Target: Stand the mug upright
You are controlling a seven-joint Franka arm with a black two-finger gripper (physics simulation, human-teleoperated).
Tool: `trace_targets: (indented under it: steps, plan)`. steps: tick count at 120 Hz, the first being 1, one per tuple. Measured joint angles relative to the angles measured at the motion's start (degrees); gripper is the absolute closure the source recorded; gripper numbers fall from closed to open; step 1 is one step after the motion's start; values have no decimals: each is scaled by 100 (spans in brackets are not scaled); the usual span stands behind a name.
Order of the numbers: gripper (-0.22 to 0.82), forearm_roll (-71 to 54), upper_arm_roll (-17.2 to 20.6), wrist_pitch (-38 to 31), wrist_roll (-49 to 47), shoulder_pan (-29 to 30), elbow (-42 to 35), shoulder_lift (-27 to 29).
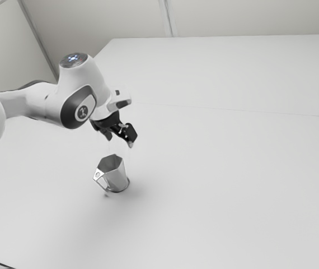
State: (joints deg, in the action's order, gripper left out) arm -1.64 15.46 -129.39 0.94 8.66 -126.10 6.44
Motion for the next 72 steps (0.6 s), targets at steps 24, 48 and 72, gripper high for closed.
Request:
trace_targets:
  steps: [24,48,72]
  plan:
    - [2,54,-273,1274,-85,-475,1110,-216]
    - [1,9,-774,2283,-166,-994,2031,-397]
    - [0,-25,-793,3113,-222,-997,2915,-585]
